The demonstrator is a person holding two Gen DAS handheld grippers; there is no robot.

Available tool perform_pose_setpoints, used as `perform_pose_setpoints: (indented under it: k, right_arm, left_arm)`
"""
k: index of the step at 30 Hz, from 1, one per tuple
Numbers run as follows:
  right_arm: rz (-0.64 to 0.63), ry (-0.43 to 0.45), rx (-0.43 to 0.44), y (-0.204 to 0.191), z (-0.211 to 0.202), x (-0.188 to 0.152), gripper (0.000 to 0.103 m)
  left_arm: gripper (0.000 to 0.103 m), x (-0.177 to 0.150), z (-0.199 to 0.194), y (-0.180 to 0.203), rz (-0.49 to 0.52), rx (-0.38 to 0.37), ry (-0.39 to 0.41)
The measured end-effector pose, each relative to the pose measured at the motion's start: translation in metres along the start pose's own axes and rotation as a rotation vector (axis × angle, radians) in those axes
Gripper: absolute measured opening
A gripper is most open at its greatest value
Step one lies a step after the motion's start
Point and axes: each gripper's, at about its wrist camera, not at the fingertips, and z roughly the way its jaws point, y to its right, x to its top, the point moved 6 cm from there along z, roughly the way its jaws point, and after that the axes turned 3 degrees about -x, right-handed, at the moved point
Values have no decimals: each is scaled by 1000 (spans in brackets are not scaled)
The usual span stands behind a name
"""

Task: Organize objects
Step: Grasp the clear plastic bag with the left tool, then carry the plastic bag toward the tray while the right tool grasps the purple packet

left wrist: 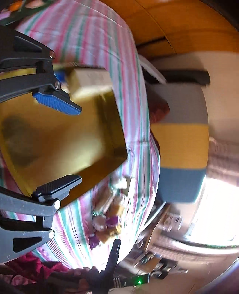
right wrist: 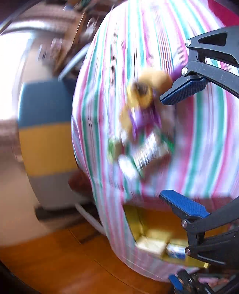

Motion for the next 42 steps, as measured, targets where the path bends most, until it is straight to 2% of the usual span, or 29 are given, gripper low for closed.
perform_pose_setpoints:
  k: [5, 8, 9, 12, 15, 21, 28, 29, 31, 32, 33, 35, 38, 42]
  right_arm:
    - [132, 67, -120, 84, 5, 12, 95]
    - [272, 35, -134, 121, 12, 8, 95]
    - [315, 42, -110, 128, 11, 10, 95]
    - [357, 52, -72, 135, 7, 13, 98]
    - [380, 27, -30, 134, 9, 10, 98]
    - [386, -2, 15, 124, 10, 4, 98]
    - [412, -6, 53, 126, 9, 3, 99]
    - [416, -6, 56, 126, 9, 3, 99]
    - [425, -6, 63, 127, 9, 3, 100]
    - [428, -4, 60, 128, 10, 3, 100]
    - [431, -4, 54, 130, 10, 3, 100]
    - [443, -2, 44, 134, 11, 3, 100]
    - [465, 14, 29, 141, 9, 4, 97]
    - [503, 22, 30, 150, 9, 4, 93]
  left_arm:
    - [71, 36, 40, 48, 110, -61, -50]
    - [73, 54, 72, 74, 183, -54, -90]
    - [73, 57, 80, 78, 200, -58, -101]
    - [75, 69, 120, 94, 225, -72, -179]
    - [75, 79, 153, 100, 192, -86, -235]
    - [75, 99, 201, 111, 172, -78, -280]
    - [74, 105, 247, 117, 150, -56, -354]
    - [70, 104, 254, 116, 142, -49, -374]
    - [47, 98, 266, 114, 114, -43, -414]
    - [36, 95, 270, 114, 123, -26, -422]
    - [32, 94, 269, 114, 137, -6, -406]
    - [28, 92, 262, 118, 145, -16, -378]
    - [26, 92, 236, 120, 147, -44, -308]
    - [26, 85, 184, 124, 134, -125, -217]
